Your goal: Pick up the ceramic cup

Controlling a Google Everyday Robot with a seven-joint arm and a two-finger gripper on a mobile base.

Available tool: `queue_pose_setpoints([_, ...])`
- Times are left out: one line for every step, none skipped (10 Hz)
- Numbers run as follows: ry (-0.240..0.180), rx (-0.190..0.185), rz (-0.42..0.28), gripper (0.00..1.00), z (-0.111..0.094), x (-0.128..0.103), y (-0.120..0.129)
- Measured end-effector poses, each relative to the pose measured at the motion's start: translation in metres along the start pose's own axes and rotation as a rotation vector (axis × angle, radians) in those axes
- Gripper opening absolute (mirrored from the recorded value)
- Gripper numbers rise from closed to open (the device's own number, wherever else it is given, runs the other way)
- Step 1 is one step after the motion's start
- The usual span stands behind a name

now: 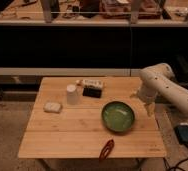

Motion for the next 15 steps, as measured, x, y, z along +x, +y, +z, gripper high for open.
queue_pose_setpoints([0.000, 0.000, 0.000, 0.80, 0.000, 0.000, 0.000])
queue_pose_setpoints([0.000, 0.000, 0.000, 0.80, 0.000, 0.000, 0.000])
queue_pose_setpoints([-0.002, -0.001, 0.000, 0.80, 0.001, 0.000, 0.000])
queue_pose_setpoints([-0.001, -0.001, 0.000, 0.80, 0.001, 0.000, 0.000])
queue_pose_setpoints([-0.001, -0.002, 0.000, 0.80, 0.001, 0.000, 0.000])
queue_pose_setpoints([-0.001, -0.001, -0.001, 0.80, 0.001, 0.000, 0.000])
queue_pose_setpoints([0.000, -0.002, -0.008, 0.80, -0.001, 0.000, -0.004])
queue_pose_setpoints([-0.004, 0.020, -0.041, 0.80, -0.006, -0.007, -0.027])
queue_pose_setpoints([-0.011, 0.055, -0.096, 0.80, -0.015, -0.020, -0.064])
queue_pose_setpoints([-0.014, 0.082, -0.134, 0.80, -0.023, -0.030, -0.088])
queue_pose_setpoints([-0.014, 0.118, -0.182, 0.80, -0.031, -0.042, -0.116])
queue_pose_setpoints([-0.011, 0.156, -0.239, 0.80, -0.042, -0.058, -0.146])
queue_pose_setpoints([-0.008, 0.187, -0.296, 0.80, -0.050, -0.077, -0.177])
queue_pose_setpoints([-0.005, 0.208, -0.334, 0.80, -0.056, -0.091, -0.198])
queue_pose_setpoints([-0.005, 0.228, -0.369, 0.80, -0.064, -0.104, -0.219])
